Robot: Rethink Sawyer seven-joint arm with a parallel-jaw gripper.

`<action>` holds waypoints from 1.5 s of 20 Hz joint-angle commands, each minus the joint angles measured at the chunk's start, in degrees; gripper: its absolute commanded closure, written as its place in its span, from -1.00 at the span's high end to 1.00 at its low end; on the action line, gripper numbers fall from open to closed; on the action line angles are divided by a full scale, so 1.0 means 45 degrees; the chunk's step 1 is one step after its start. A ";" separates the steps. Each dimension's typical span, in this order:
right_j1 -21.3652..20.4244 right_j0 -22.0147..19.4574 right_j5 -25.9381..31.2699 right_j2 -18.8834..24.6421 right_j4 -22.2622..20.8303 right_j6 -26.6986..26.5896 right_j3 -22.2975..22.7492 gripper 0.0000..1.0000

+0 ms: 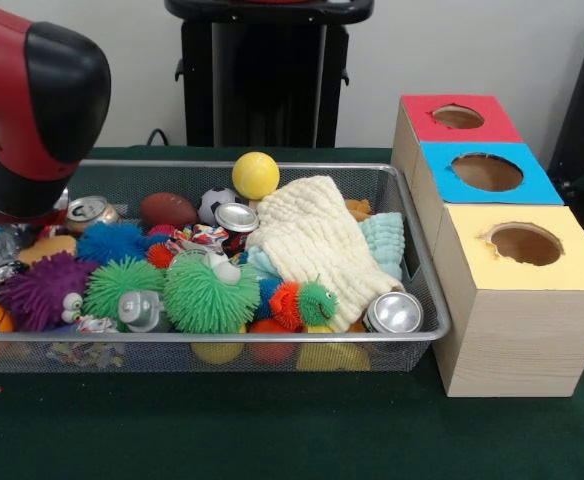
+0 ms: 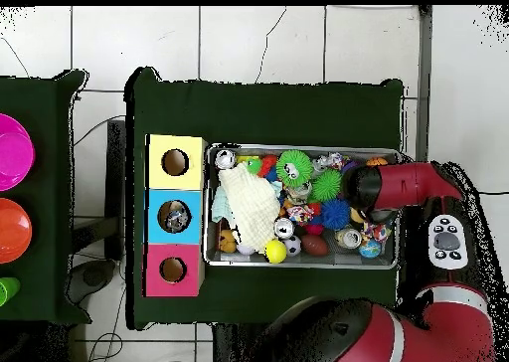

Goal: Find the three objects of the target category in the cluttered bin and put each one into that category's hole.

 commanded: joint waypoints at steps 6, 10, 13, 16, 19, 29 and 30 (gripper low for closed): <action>0.2287 -0.0585 0.3556 0.0082 0.0352 -0.1532 -0.1188 1.00; 0.2418 -0.0572 0.3693 -0.0083 0.0245 -0.1475 -0.1531 1.00; 0.2587 -0.0630 0.3517 -0.0086 0.0134 -0.1456 -0.1736 1.00; 0.2824 -0.0712 0.3490 -0.0005 0.0107 -0.1483 -0.2086 1.00; 0.2912 -0.0655 0.3501 -0.0033 0.0047 -0.1453 -0.2159 1.00; 0.1482 -0.2338 -0.0326 0.1877 0.1184 -0.2943 0.0551 1.00; 0.1264 -0.2639 -0.0798 0.2237 0.1340 -0.3192 0.0964 1.00</action>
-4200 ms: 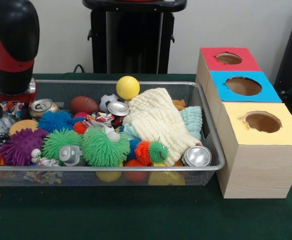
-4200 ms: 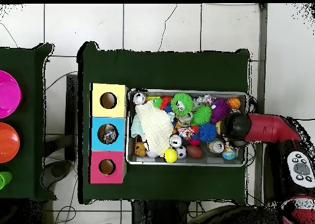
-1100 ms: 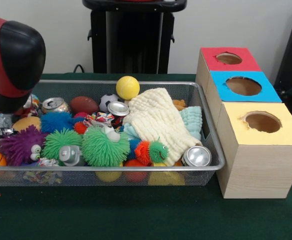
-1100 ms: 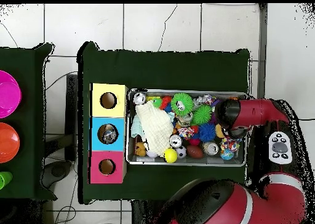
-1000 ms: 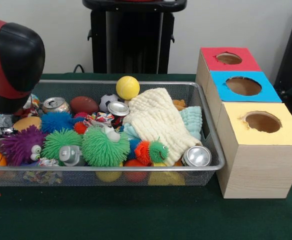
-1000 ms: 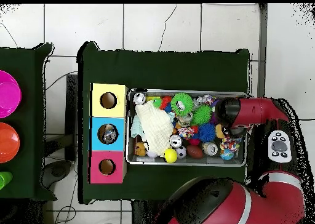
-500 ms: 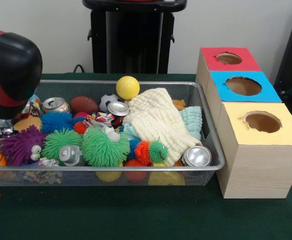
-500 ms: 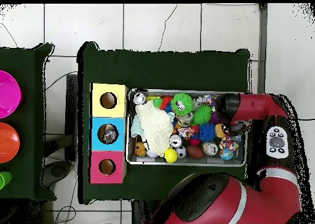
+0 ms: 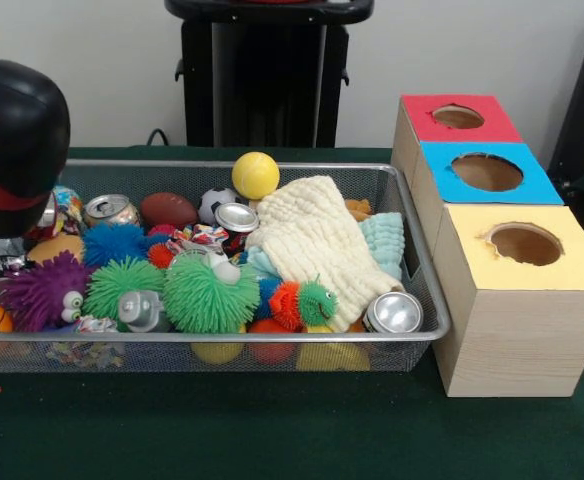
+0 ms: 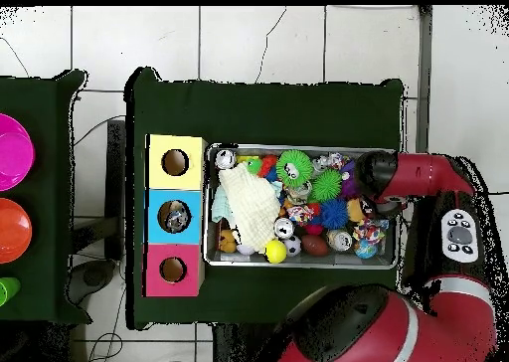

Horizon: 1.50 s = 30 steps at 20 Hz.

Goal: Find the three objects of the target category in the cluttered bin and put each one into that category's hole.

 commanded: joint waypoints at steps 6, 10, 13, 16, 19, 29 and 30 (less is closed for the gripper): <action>-0.0966 -0.3303 -0.5689 0.3378 0.0460 -0.3372 0.4990 1.00; -0.0976 -0.3921 -0.6431 0.4127 0.0152 -0.3162 0.5432 1.00; -0.0805 -0.4114 -0.6485 0.4412 -0.0103 -0.3007 0.5362 1.00; -0.0705 -0.4209 -0.6461 0.4555 -0.0324 -0.2871 0.5288 1.00; -0.0569 -0.4208 -0.6317 0.4619 -0.0485 -0.2780 0.5077 1.00; -0.0510 -0.4450 -0.6931 0.5135 -0.0691 -0.2631 0.5174 1.00; -0.0534 -0.4416 -0.6994 0.5100 -0.0809 -0.2603 0.5177 1.00</action>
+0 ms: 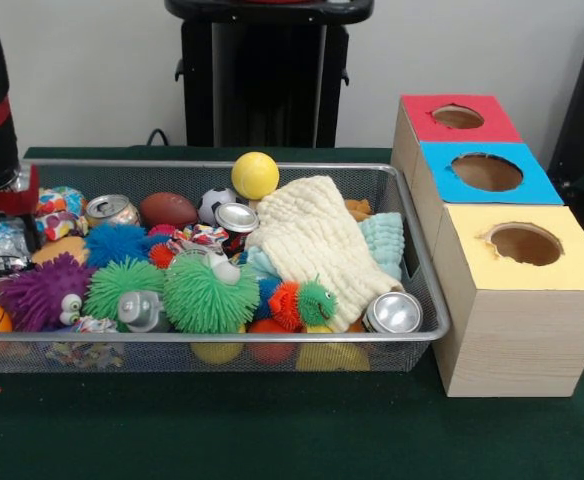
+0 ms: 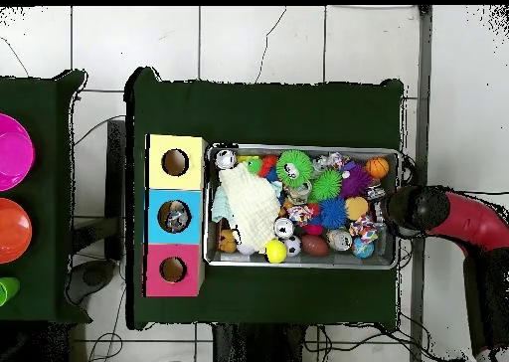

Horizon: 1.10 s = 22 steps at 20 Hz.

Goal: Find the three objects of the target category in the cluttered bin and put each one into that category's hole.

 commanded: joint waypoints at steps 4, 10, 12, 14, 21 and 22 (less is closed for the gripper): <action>0.1918 -0.0251 -0.3147 0.1605 -0.1708 -0.2828 0.0639 1.00; 0.2107 -0.1365 -0.4224 0.2896 -0.1578 -0.3454 0.1378 1.00; 0.2158 -0.1853 -0.4702 0.3438 -0.1632 -0.3662 0.1762 1.00; 0.2247 -0.2233 -0.4945 0.3852 -0.1756 -0.3799 0.2013 1.00; 0.2801 -0.3503 -0.5220 0.5229 -0.2235 -0.4772 0.2682 1.00; 0.2942 -0.3782 -0.5198 0.5456 -0.2285 -0.5069 0.2736 1.00</action>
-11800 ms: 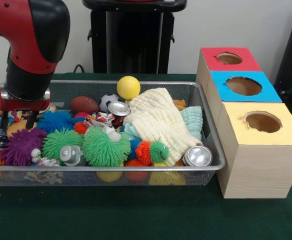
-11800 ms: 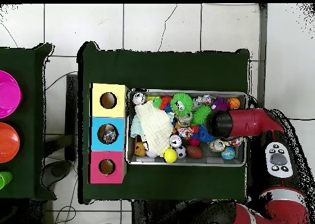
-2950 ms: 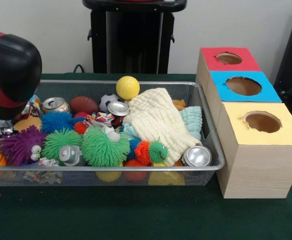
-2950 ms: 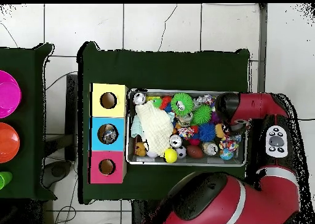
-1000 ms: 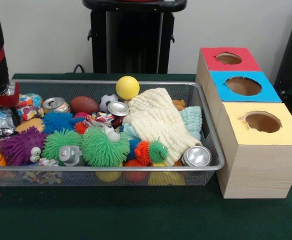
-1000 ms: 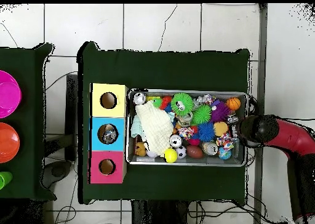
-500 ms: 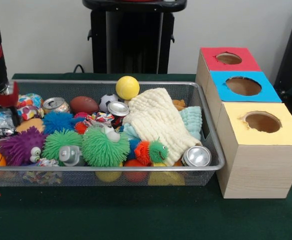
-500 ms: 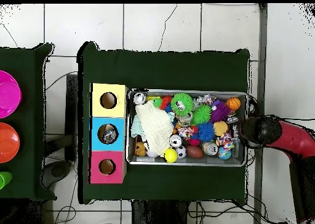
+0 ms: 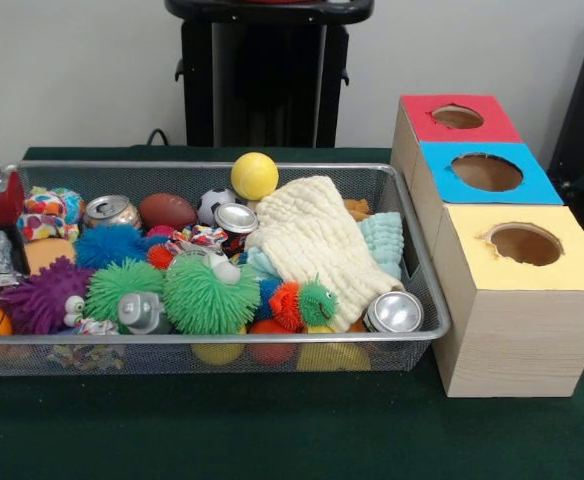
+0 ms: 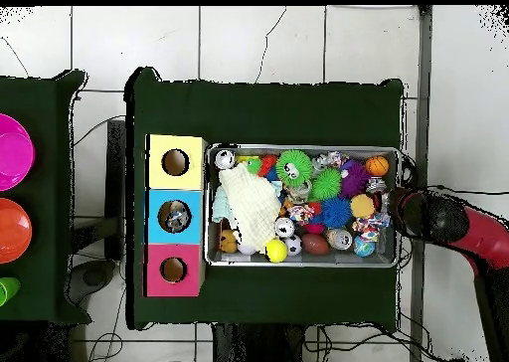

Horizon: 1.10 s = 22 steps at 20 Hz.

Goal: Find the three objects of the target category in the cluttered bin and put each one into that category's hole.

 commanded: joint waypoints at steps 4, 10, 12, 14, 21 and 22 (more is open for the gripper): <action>0.2730 -0.0851 -0.2401 0.2290 -0.2358 -0.4843 0.1220 1.00; 0.1969 0.1219 0.0092 0.0266 -0.3183 -0.3293 -0.0120 1.00; 0.1927 0.1422 0.0407 0.0036 -0.3246 -0.3190 -0.0266 1.00; 0.1906 0.1678 0.0854 -0.0232 -0.3294 -0.3085 -0.0469 1.00; 0.1890 0.3128 0.3617 -0.1771 -0.3473 -0.2533 -0.1737 1.00; 0.1922 0.3304 0.3925 -0.1966 -0.3501 -0.2478 -0.1923 1.00</action>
